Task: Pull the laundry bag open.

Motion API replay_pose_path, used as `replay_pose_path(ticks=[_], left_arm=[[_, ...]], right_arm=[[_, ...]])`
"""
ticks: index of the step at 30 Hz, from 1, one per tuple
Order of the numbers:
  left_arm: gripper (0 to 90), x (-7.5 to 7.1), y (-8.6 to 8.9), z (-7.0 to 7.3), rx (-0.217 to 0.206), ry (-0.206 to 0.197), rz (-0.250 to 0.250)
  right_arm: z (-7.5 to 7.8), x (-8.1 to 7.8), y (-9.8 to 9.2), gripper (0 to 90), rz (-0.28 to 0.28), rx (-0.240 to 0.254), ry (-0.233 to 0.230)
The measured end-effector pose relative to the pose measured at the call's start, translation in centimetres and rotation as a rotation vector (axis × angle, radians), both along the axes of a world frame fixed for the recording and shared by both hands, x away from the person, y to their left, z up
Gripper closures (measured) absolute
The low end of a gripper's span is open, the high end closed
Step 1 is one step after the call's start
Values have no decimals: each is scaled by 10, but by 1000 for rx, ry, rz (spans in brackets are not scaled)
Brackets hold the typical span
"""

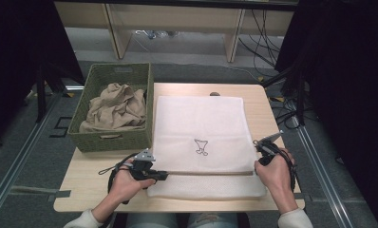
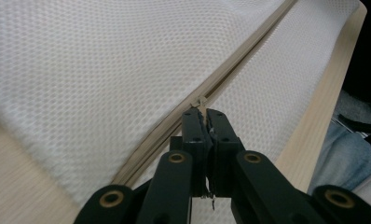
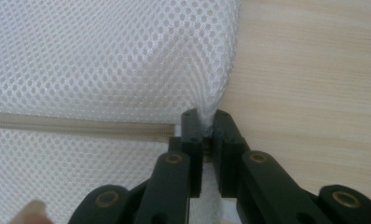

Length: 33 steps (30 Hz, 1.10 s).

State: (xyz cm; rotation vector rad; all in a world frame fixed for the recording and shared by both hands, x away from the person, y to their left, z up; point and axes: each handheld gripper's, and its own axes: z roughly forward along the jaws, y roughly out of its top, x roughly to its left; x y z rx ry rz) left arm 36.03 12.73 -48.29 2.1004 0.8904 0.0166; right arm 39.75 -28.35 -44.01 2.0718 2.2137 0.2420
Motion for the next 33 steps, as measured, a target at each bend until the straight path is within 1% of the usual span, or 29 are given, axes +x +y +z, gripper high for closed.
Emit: replay_pose_path(ticks=[1, 2, 3, 4, 5, 6, 7, 9, 10, 11, 12, 13, 14, 15, 16, 17, 18, 19, 20, 22, 23, 24, 25, 26, 27, 30, 31, 32, 33], left_arm=[[864, 0, 0, 0, 0, 0, 0], [864, 0, 2, 0, -11, 6, 4], [864, -1, 6, 0, -20, 12, 15], [864, -1, 6, 0, -20, 12, 15], [864, -2, 8, 1, -19, 8, 15], [865, -1, 9, 1, -14, 5, 13], [865, -3, 9, 1, -28, 12, 25], [865, -3, 10, 0, -37, 16, 28], [864, -4, 11, 0, -29, 14, 24], [864, -4, 12, 1, -10, 5, 24], [865, -4, 14, 0, -11, 4, 26], [864, -5, 16, 0, -20, 12, 40], [864, -5, 16, 0, -20, 12, 40], [864, -5, 20, 0, -8, 5, 45], [864, -5, 22, 0, -25, 14, 41], [864, -7, 25, 0, -30, 16, 46], [864, -7, 25, 0, -30, 16, 49], [864, -7, 27, 0, -25, 13, 46], [864, -8, 27, -1, -39, 20, 49], [864, -8, 28, -1, -38, 22, 54], [864, -8, 31, -1, -28, 14, 58], [864, -8, 31, -1, -28, 14, 58], [864, -8, 35, -1, -23, 14, 69], [864, -8, 36, -1, -27, 15, 75], [864, -9, 41, -2, -31, 18, 79], [865, -10, 42, -2, -38, 21, 83], [864, -11, 44, -3, -37, 24, 87], [864, -11, 44, -3, -37, 24, 87], [864, -12, 46, -3, -31, 31, 95]], right_arm=[[0, 0, 0, 851, 0, 0, 0], [-1, -1, 1, 851, -25, -5, -3], [-1, -1, 0, 851, -24, 11, -6], [-1, -1, 0, 851, -24, 11, -6], [-1, 0, 0, 851, 15, 4, -6], [-1, 0, 1, 852, 16, 6, -10], [-1, 1, 1, 851, 12, 0, 5], [-1, 1, 3, 852, -2, 4, 8], [-2, 1, 3, 851, -1, 3, 9], [-2, 1, 2, 851, 8, 6, 6], [-2, 1, 2, 851, 8, -9, 4], [-2, 1, 1, 851, 10, -12, -4], [-2, 1, 1, 851, 10, -12, -4], [-3, 1, -1, 851, 15, 3, -9], [-3, 1, -2, 851, 2, 3, -7], [-4, 0, -2, 851, 12, 9, 0], [-4, 1, 1, 851, -8, 16, 1], [-4, 1, 2, 851, 15, 2, 1], [-4, 1, 1, 851, 28, 5, -3], [-5, 1, 1, 852, 36, 4, -5], [-4, 1, 3, 852, 8, -6, 6], [-4, 1, 3, 852, 8, -6, 6], [-5, 2, 1, 852, 12, -20, 1], [-6, 2, -1, 851, 5, -7, 4], [-6, 1, 0, 851, -28, 0, 8], [-6, 2, 2, 851, -40, 6, 13], [-6, 2, 1, 851, 4, 4, 6], [-6, 2, 1, 851, 4, 4, 6], [-8, 4, 1, 851, 1, 5, 20]])
